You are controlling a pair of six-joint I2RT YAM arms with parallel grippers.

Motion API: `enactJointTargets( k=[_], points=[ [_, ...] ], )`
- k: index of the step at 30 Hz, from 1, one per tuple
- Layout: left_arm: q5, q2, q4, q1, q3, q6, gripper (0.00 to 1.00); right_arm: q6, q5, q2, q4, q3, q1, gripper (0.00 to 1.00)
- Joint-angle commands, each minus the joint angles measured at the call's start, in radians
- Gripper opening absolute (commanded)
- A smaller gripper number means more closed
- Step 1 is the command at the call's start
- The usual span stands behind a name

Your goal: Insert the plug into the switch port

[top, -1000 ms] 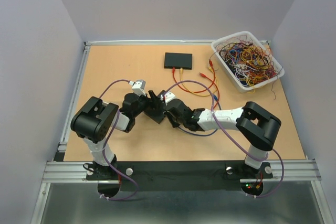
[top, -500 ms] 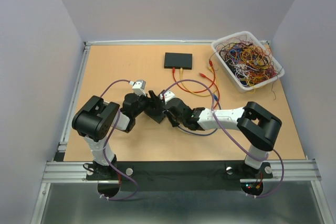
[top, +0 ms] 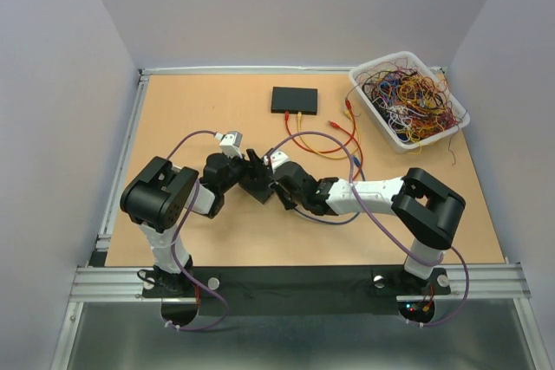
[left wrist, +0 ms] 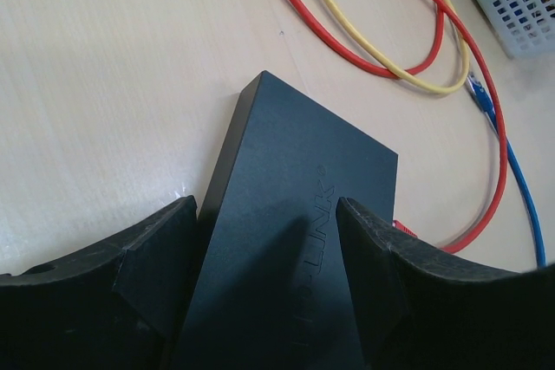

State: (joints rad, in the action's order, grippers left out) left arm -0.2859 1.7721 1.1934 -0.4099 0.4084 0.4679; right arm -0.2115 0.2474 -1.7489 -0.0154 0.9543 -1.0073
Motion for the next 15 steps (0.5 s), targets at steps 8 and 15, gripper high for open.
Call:
enactJointTargets(
  k=[8, 15],
  points=[
    [-0.067, 0.036, -0.034, -0.006, 0.018, -0.008, 0.74, 0.058, 0.026, -0.024, -0.11, 0.024, -0.002, 0.0],
    [-0.075, 0.041, -0.031, -0.006, 0.02, -0.011, 0.74, 0.069, 0.021, -0.058, -0.138, 0.031, -0.002, 0.0]
  ],
)
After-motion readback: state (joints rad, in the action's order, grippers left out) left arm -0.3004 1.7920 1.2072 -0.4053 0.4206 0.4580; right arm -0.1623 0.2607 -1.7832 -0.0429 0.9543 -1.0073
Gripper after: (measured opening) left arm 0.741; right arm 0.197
